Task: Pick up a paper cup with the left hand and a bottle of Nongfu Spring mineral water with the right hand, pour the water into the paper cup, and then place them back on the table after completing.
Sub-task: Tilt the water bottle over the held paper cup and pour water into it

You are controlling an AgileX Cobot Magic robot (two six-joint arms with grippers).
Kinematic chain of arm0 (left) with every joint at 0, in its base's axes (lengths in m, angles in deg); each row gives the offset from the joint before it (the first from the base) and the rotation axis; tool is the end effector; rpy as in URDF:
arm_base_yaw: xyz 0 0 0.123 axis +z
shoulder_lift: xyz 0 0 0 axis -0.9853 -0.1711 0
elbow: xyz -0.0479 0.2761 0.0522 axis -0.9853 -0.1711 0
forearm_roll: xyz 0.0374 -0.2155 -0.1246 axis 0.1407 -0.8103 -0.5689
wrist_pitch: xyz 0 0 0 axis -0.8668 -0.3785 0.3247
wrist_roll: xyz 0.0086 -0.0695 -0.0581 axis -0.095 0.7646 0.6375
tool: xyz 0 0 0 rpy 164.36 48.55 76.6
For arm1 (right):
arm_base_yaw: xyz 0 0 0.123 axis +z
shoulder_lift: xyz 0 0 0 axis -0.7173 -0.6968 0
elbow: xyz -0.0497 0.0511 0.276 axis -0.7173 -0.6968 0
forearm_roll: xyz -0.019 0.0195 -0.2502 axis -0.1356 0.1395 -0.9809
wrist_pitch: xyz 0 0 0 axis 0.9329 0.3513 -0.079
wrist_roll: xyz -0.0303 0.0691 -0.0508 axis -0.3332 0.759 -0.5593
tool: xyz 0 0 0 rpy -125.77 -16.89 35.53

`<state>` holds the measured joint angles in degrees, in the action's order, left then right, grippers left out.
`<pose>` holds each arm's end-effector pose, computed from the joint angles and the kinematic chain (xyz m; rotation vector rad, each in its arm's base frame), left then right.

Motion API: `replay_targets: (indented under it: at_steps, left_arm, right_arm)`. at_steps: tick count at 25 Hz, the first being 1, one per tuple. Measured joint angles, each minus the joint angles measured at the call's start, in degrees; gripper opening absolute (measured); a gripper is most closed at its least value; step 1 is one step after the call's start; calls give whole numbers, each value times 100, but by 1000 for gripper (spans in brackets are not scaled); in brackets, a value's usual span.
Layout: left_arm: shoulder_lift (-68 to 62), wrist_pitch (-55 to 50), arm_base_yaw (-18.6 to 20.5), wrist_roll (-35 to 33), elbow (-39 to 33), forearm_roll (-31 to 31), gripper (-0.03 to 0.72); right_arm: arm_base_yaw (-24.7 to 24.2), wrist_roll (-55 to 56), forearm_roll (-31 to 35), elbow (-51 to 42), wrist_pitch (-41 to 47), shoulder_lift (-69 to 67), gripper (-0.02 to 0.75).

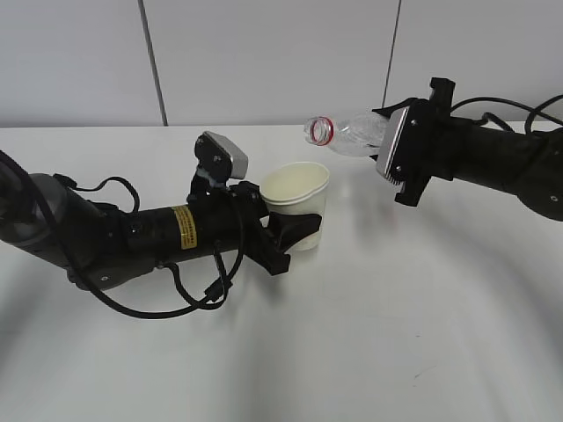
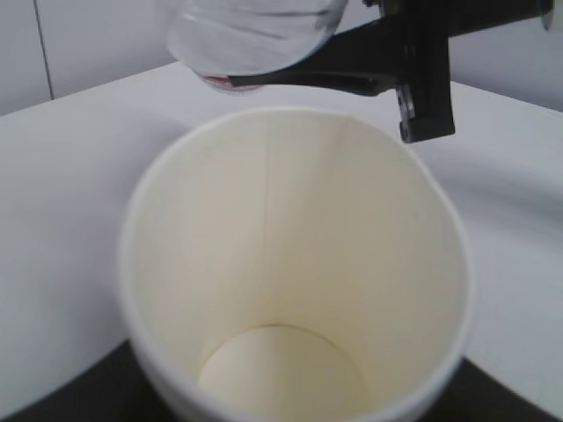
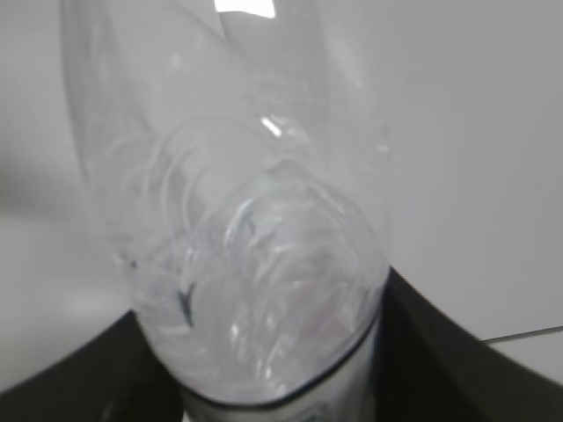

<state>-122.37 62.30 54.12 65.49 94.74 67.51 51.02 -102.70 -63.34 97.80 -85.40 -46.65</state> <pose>0.3375 -0.2239 0.1012 0.8595 1.6549 -0.8747 0.4039 0.0737 0.1614 -1.3632 1.2735 -0.4078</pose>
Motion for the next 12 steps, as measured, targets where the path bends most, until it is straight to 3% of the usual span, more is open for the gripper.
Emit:
replay_targets:
  at_steps: [12]
  left_arm:
    - [0,-14,0,0,0,7,375]
  right_arm:
    - [0,-601,216,0,-145,0,396]
